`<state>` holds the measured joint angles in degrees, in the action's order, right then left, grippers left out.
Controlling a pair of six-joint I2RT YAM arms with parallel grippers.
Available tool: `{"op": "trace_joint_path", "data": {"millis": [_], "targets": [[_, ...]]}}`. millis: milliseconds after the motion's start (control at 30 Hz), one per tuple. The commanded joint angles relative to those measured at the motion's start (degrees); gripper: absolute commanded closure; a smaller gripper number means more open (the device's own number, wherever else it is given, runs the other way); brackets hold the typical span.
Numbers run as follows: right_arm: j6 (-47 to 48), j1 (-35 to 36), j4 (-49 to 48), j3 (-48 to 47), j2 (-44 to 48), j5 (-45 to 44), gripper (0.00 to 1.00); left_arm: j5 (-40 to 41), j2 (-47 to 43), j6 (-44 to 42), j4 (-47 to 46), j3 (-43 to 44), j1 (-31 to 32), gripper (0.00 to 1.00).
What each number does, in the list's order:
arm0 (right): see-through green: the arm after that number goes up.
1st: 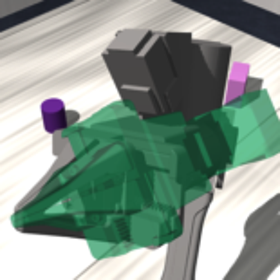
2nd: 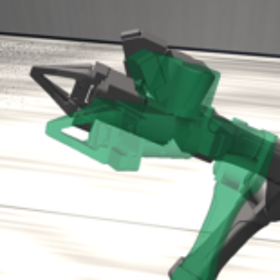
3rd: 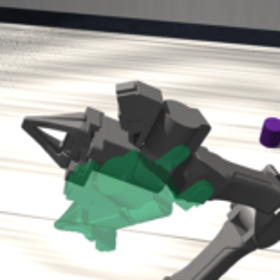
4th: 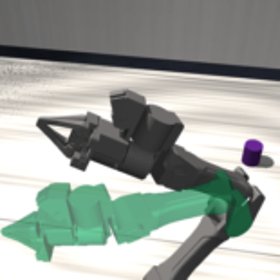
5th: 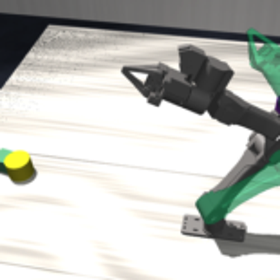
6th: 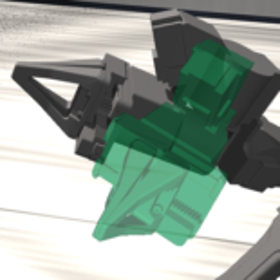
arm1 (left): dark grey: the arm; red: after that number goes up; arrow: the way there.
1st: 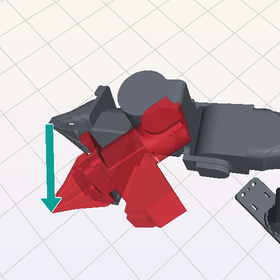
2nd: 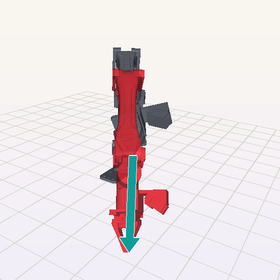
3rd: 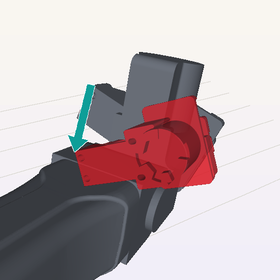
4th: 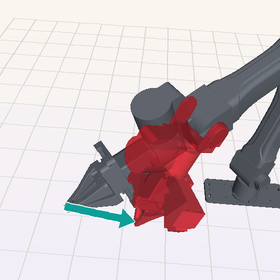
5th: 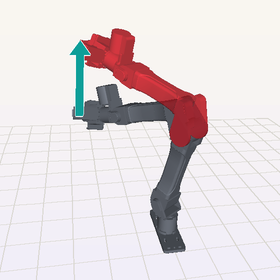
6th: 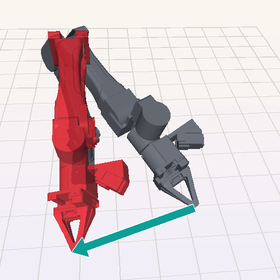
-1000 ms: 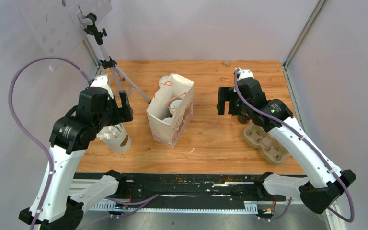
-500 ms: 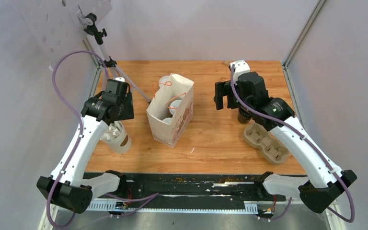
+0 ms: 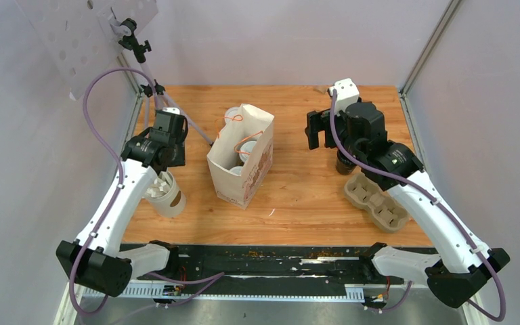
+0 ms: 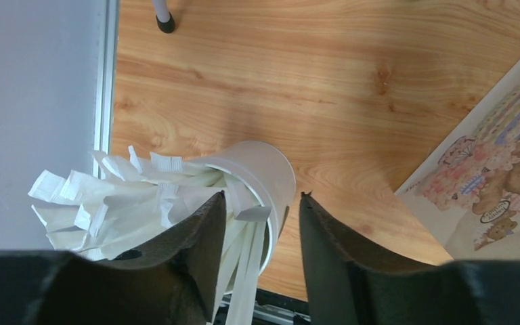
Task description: Pack the takeout coffee
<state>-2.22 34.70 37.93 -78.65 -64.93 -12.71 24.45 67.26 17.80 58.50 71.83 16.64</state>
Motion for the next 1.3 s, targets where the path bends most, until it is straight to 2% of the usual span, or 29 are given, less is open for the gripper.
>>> {"op": "trace_joint_path", "data": {"millis": [0, 200, 333, 700, 933, 1267], "targets": [[1.4, 0.1, -5.2, -0.3, -0.1, -0.1, 0.10, 0.8, 0.2, -1.9, -3.0, -0.4, -0.5, 0.54], [0.6, 0.0, -5.2, -1.3, -0.9, 0.8, 0.10, 0.7, -0.8, -2.6, -1.5, 1.3, -0.5, 0.89], [0.8, 0.1, -5.0, -0.9, -0.5, 0.9, 0.10, 0.3, -0.2, -2.7, 0.9, 5.7, -0.5, 1.00], [1.3, 0.1, -5.6, -1.3, -1.8, 1.2, 0.10, -4.9, 0.5, -0.9, 11.1, 29.6, -0.5, 1.00], [0.5, 0.1, -5.8, -2.0, -3.1, 1.6, 0.10, -13.2, -3.3, 4.4, 5.2, 33.0, -0.5, 1.00], [0.1, 0.1, -5.3, -3.8, -4.6, 1.4, 0.10, -13.9, -2.4, 5.0, 6.2, 43.0, -0.5, 1.00]]}}
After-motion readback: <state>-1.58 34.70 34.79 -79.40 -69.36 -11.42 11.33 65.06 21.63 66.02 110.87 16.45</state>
